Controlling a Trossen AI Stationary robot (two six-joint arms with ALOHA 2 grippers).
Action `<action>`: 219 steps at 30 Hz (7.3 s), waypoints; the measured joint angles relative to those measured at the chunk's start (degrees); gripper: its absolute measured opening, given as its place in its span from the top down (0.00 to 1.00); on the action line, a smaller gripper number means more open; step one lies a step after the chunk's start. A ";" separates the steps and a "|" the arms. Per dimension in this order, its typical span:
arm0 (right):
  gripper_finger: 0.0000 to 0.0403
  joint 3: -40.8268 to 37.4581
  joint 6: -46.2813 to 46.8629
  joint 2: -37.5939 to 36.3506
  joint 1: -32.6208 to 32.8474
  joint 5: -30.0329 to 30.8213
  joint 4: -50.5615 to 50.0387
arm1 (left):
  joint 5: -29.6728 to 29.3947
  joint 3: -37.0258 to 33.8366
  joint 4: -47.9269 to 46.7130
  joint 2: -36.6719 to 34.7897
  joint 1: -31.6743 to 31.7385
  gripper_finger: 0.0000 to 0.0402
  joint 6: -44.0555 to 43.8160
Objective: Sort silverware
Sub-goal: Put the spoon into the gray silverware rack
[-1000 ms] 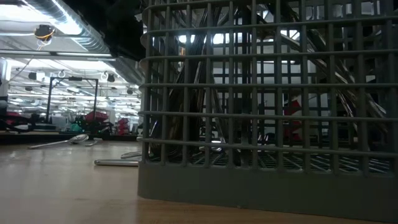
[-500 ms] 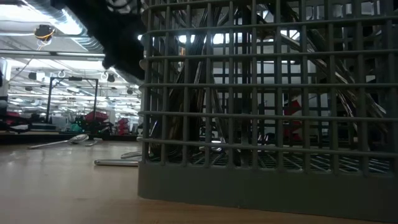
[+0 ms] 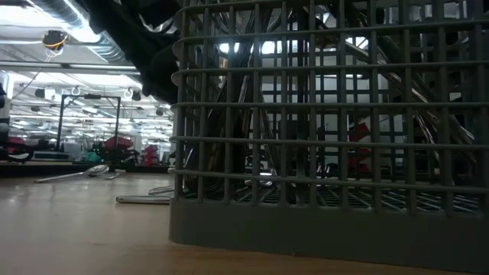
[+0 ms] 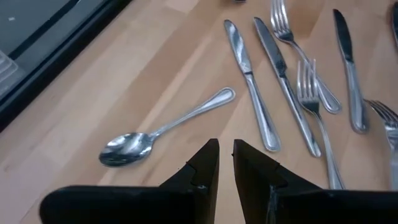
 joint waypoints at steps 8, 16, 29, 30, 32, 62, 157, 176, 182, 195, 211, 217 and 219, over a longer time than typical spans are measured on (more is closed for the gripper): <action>0.95 -0.06 -4.07 2.39 -16.66 -14.60 -9.06 | 0.40 0.00 -0.10 0.00 2.93 0.90 2.63; 0.89 -0.06 -9.73 7.37 -23.74 -18.01 -8.62 | 3.03 -0.85 2.80 0.04 4.51 0.90 5.98; 0.66 -0.06 -9.93 19.43 -25.74 -19.24 -8.39 | 13.90 -10.93 18.14 0.04 8.02 0.90 8.59; 0.66 -0.06 -10.25 20.44 -25.74 -19.08 -8.38 | 13.90 -11.52 18.55 0.04 8.10 0.90 8.59; 0.67 -0.06 -11.21 22.44 -25.74 -19.02 -7.74 | 13.90 -12.85 20.02 0.06 8.10 0.90 8.57; 0.67 -0.72 -15.59 34.55 -28.68 -20.01 2.42 | 13.90 -13.77 20.12 0.04 8.06 0.90 8.85; 0.98 5.67 -24.27 34.71 -5.75 -2.73 21.66 | 13.72 -13.70 41.58 5.86 0.39 0.90 -3.27; 0.98 5.65 -24.00 34.71 -4.91 9.60 25.17 | 1.39 -13.75 57.42 13.24 -0.01 0.75 -6.56; 0.98 5.65 -23.91 34.71 -4.91 9.59 26.16 | 0.54 -13.75 58.67 13.29 0.05 0.64 -6.28; 0.98 5.65 -24.28 34.71 -4.93 8.16 29.45 | 0.25 -13.65 65.74 13.29 0.85 0.64 -6.40; 0.98 5.62 -24.32 34.73 -4.32 4.22 33.64 | -4.05 -13.64 65.95 13.27 1.57 0.72 -7.78; 0.98 5.62 -24.25 34.73 -4.32 3.74 33.83 | -4.64 -13.65 65.69 13.27 1.50 0.95 -5.66; 0.97 5.62 -24.21 34.73 -4.32 3.59 33.93 | -4.81 -13.66 65.69 13.27 1.52 0.98 -5.25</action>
